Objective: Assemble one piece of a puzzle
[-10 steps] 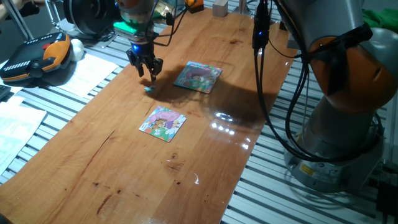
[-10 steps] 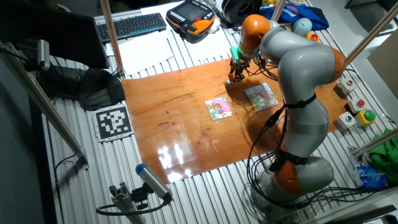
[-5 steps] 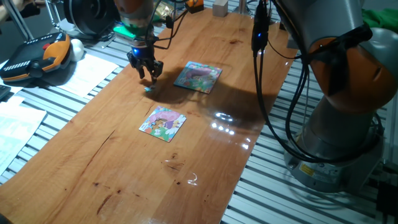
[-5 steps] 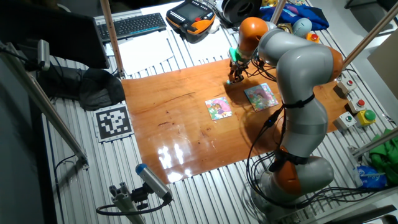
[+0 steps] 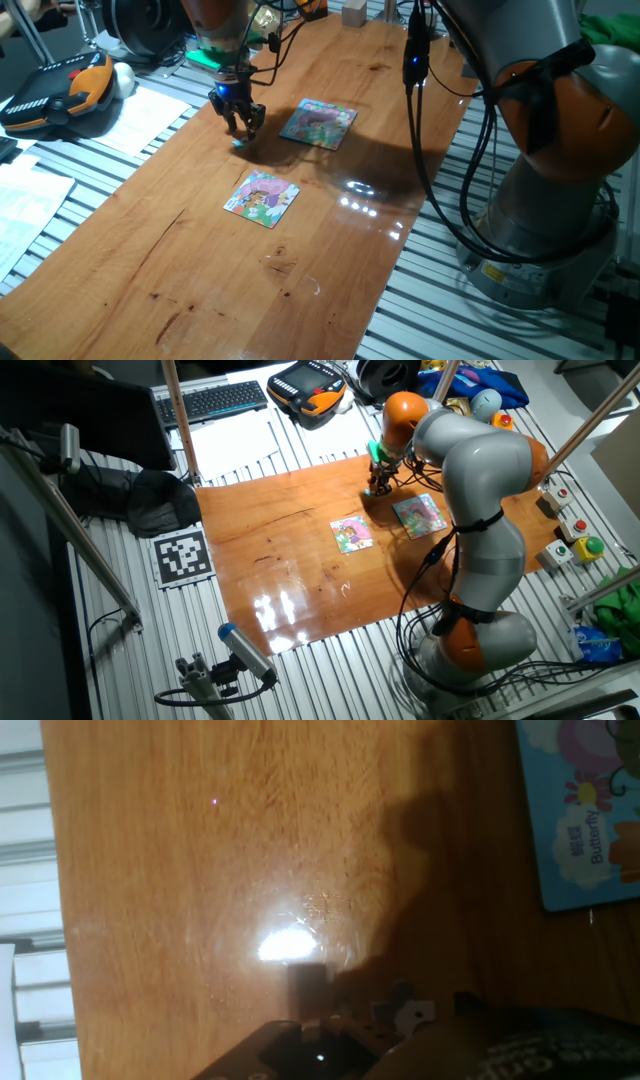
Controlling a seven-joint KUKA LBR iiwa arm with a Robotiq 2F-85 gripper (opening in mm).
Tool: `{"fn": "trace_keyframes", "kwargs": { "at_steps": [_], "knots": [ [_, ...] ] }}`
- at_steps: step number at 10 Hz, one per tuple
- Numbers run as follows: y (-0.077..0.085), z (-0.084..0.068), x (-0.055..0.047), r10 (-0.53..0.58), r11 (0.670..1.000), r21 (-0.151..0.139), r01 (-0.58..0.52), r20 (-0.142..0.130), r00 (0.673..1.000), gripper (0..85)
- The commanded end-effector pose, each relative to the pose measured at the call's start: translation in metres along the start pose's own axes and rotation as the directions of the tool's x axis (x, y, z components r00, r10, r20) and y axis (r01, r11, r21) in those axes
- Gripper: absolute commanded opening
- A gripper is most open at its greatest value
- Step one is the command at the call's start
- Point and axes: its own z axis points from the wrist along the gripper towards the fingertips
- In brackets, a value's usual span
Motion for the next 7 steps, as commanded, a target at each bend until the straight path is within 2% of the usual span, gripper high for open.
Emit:
{"fn": "trace_keyframes", "kwargs": {
  "at_steps": [1,7],
  "knots": [
    [-0.0004,0.0004,-0.0002,0.000,1.000,0.000,0.000,-0.002,1.000,51.0],
    [-0.0065,0.0042,-0.0011,0.002,1.000,0.000,-0.002,-0.016,1.000,51.0]
  ]
}}
